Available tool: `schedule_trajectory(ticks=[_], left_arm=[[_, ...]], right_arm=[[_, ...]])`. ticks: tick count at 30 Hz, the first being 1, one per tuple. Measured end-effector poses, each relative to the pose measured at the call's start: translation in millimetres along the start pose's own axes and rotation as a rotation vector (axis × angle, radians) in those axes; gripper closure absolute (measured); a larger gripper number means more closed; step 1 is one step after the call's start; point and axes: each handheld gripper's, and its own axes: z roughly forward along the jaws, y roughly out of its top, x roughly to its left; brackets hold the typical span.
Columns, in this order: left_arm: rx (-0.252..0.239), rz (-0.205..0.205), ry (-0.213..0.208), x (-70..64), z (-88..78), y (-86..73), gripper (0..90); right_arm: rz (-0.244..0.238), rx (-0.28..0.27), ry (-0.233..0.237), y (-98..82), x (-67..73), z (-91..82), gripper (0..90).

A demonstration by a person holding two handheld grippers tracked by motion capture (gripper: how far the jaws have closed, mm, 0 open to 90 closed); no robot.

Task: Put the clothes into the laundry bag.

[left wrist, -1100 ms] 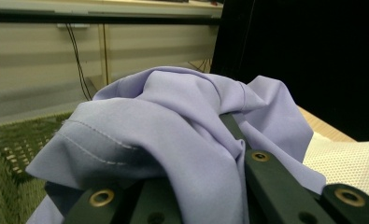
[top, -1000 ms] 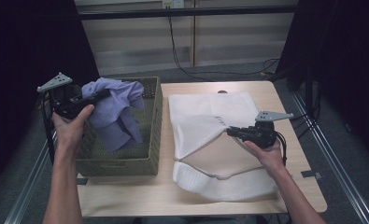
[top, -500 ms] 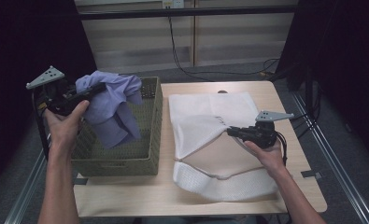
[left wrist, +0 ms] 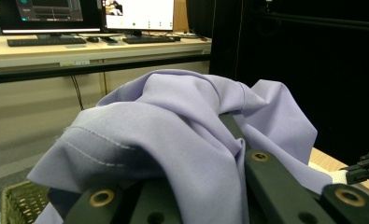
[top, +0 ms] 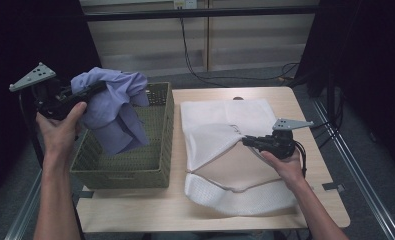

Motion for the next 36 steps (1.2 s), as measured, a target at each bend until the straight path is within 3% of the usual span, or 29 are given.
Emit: schedule_trajectory(ticks=[14, 19, 23, 36], left_arm=[[-0.036, 0.030, -0.028, -14.7, -6.1, 15.9, 83.7], [-0.038, 0.060, -0.035, -25.3, -6.5, 22.5, 83.7], [-0.049, 0.076, -0.067, -33.6, -8.5, 27.7, 83.7], [-0.073, 0.099, -0.117, -56.3, -7.2, 32.6, 83.6]], right_arm=[[-0.004, 0.002, 0.002, -0.1, 0.8, 0.6, 87.5], [-0.002, 0.002, 0.001, -0.2, 0.6, 0.5, 87.5], [-0.001, 0.001, -0.001, -0.2, 0.8, 0.2, 87.5], [0.000, 0.007, 0.002, -0.6, 1.3, 1.4, 87.5]])
